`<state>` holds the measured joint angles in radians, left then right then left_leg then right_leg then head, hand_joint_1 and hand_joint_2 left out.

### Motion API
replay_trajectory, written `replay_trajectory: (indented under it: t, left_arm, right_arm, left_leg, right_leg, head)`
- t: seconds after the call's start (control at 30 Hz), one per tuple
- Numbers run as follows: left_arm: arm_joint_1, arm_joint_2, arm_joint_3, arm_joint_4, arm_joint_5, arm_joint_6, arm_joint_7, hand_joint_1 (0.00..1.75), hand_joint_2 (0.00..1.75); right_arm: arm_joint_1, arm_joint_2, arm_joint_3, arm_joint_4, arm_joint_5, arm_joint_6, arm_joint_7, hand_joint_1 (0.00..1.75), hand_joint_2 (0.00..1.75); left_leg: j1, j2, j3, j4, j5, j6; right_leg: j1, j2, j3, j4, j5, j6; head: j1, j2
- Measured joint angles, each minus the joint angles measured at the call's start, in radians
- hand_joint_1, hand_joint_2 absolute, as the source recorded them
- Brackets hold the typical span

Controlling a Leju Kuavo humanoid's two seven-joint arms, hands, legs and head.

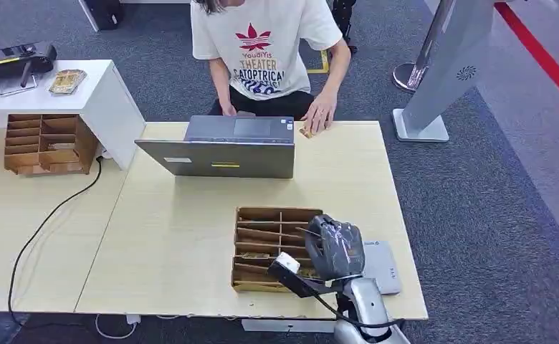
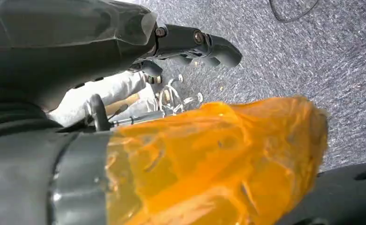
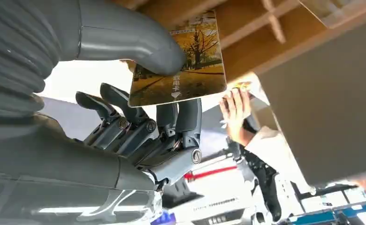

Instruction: Pass the card to the sensor for recognition and then transmit it.

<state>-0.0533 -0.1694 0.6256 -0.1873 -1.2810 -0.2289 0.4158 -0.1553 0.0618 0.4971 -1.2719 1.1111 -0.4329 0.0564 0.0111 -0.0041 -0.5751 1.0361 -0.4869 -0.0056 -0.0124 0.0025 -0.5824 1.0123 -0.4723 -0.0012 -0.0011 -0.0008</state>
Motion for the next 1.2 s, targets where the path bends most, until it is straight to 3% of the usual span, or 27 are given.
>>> replay_trajectory:
  t: [0.27, 0.57, 1.2]
  left_arm:
    - [0.002, 0.0, 0.03, 0.0, -0.013, -0.002, -0.014, 0.0, 0.0]
    - [0.002, 0.0, 0.043, 0.0, -0.023, -0.005, -0.018, 0.0, 0.0]
    - [0.001, 0.002, 0.056, 0.0, -0.035, -0.011, -0.021, 0.0, 0.0]
  right_arm:
    - [0.044, 0.0, -0.027, -0.213, -0.337, 0.075, -0.119, 1.75, 1.75]
    - [0.086, 0.0, -0.059, -0.361, -0.556, 0.089, -0.201, 1.75, 1.75]
    - [0.105, 0.005, -0.08, -0.436, -0.608, 0.077, -0.236, 1.75, 1.75]
  left_leg:
    - [0.0, 0.0, 0.0, 0.0, 0.0, 0.0]
    - [0.0, 0.0, 0.0, 0.0, 0.0, 0.0]
    - [0.0, 0.0, 0.0, 0.0, 0.0, 0.0]
  right_leg:
    - [0.0, 0.0, 0.0, 0.0, 0.0, 0.0]
    - [0.0, 0.0, 0.0, 0.0, 0.0, 0.0]
    - [0.0, 0.0, 0.0, 0.0, 0.0, 0.0]
  head:
    - [0.0, 0.0]
    - [0.0, 0.0]
    - [0.0, 0.0]
